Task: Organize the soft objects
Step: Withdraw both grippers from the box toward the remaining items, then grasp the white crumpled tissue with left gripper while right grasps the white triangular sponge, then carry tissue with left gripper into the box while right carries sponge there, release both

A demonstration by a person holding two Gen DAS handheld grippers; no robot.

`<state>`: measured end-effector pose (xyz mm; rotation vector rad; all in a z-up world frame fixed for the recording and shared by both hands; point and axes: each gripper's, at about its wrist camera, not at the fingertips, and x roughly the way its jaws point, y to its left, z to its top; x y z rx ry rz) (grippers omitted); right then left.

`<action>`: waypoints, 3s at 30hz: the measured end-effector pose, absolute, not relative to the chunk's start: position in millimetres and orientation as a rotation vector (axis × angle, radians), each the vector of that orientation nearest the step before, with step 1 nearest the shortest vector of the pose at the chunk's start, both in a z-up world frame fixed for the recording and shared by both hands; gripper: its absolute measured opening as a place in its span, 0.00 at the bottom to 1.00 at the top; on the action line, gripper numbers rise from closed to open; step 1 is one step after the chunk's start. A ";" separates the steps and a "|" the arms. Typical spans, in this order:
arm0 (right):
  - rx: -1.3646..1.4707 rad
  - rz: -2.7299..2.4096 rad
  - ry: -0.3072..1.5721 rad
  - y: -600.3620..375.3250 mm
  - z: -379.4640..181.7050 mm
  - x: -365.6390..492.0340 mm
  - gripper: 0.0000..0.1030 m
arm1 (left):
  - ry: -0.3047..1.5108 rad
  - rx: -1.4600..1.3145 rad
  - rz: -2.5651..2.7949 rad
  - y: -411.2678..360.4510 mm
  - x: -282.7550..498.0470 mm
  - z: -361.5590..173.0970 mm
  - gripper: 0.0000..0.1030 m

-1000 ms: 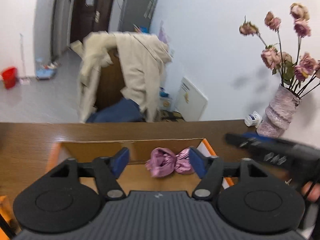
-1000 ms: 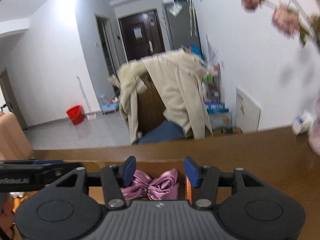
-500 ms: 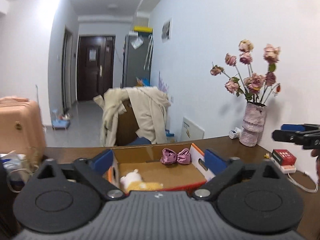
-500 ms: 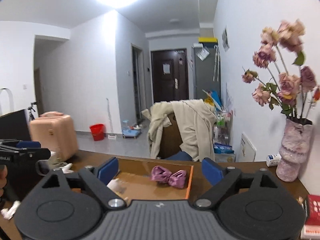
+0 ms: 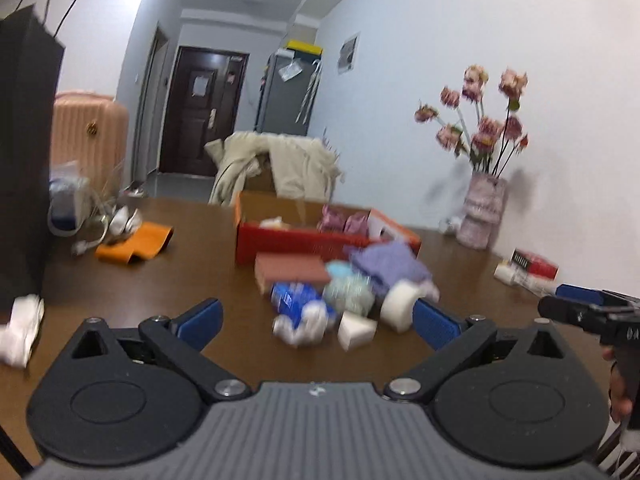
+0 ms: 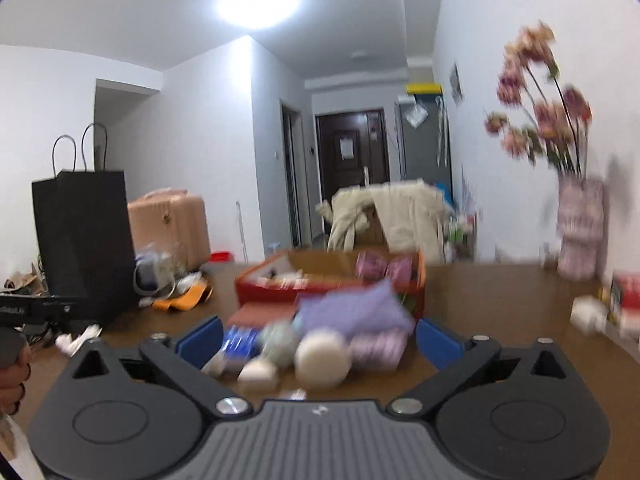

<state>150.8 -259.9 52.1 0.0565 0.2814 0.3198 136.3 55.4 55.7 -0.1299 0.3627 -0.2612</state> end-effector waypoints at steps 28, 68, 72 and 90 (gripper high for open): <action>0.057 0.395 0.529 -212.6 8.5 219.1 0.74 | 0.635 -0.238 -0.254 26.0 283.1 -3.2 0.65; -0.011 0.349 0.515 -229.0 33.0 177.1 0.31 | 0.494 -0.290 -0.277 45.8 198.2 39.1 0.22; 0.023 0.335 0.485 -244.4 37.8 177.3 0.31 | 0.462 -0.249 -0.291 31.9 202.5 57.3 0.22; -0.060 0.580 0.528 -202.7 166.7 507.1 0.32 | 0.591 -0.194 -0.271 41.7 540.0 138.5 0.24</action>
